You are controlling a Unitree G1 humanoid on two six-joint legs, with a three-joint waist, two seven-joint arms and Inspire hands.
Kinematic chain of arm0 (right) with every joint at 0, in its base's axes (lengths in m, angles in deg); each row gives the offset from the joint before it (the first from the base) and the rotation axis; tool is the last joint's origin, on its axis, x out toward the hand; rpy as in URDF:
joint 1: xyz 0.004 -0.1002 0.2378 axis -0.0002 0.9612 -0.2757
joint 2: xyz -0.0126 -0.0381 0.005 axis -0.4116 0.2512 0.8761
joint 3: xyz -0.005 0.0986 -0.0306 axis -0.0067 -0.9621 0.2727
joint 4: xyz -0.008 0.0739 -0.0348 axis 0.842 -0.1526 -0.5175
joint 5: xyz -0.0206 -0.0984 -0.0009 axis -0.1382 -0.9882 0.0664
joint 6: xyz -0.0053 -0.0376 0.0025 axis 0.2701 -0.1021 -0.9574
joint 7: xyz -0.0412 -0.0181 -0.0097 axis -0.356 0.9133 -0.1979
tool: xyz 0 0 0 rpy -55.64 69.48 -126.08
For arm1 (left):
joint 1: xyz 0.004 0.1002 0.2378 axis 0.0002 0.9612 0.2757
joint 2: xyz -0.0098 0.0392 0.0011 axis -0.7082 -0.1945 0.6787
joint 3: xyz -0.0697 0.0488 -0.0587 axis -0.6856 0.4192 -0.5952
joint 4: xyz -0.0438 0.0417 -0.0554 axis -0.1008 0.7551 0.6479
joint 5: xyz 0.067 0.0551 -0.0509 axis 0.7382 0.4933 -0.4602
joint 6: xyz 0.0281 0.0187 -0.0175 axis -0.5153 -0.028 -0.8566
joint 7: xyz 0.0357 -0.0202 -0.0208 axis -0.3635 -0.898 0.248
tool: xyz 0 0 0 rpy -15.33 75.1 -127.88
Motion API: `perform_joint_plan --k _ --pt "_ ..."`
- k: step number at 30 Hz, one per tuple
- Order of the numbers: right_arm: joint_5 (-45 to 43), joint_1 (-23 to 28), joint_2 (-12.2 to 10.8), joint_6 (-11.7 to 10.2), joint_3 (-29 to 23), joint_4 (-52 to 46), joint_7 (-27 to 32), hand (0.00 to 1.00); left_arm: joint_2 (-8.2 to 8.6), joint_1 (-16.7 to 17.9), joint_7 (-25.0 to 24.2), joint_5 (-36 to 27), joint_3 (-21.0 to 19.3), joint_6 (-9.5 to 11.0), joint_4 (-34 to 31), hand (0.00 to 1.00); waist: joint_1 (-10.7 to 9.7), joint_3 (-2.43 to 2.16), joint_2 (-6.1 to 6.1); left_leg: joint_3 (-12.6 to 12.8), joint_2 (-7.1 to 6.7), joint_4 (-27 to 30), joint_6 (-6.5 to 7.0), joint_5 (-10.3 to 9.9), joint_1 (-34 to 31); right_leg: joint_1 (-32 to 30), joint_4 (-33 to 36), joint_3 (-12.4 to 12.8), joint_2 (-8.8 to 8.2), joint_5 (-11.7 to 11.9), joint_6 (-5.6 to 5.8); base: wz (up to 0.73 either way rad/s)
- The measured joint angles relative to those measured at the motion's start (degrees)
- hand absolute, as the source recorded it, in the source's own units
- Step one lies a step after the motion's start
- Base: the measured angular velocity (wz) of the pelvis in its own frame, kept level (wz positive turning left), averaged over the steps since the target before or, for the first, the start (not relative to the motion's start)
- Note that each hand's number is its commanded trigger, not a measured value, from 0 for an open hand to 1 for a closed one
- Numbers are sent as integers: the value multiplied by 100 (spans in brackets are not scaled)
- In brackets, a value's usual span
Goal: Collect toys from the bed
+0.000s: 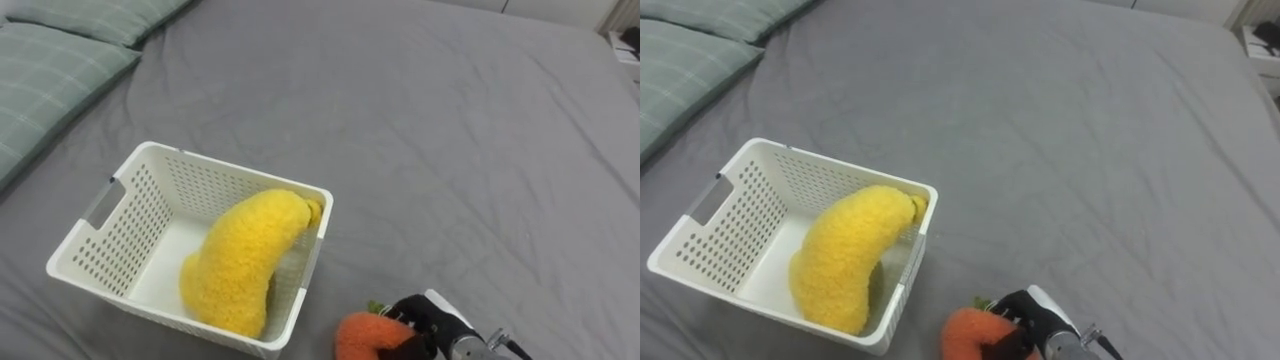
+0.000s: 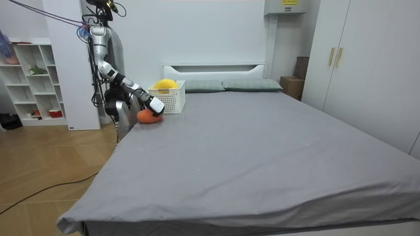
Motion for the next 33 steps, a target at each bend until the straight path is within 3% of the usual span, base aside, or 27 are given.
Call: perform_joint_plan --k 4,9,12,25,33 --pt "-37 -1 -37 2 -3 -54 -3 100 1 28 0 -1 -51 0 10 0 6 -19 -44 -2 -3 13 1 -1 0 8 4 4 -5 -2 1 0" --pt "-52 -31 -27 93 -12 -518 7 100 -43 42 47 -5 -103 -1 94 0 6 -31 -185 17 -3 32 2 -1 -5 -5 8 26 -6 -2 1 -1" --pt "-47 -29 2 206 -42 -1236 5 100 -51 41 57 13 -110 -1 89 0 -9 -26 -193 24 -5 35 3 -1 -13 -22 15 33 -11 -2 0 -1" --pt "-230 -61 65 201 -947 -3020 320 100 -61 65 58 15 -230 4 50 0 -140 10 -165 45 5 11 3 -5 -6 -39 18 65 6 -3 1 -1" --pt "-223 -266 181 197 -1176 -3522 629 100 -125 121 137 172 -261 32 139 0 -183 -32 -231 123 12 -69 4 -6 57 -46 18 155 22 -2 2 -6"
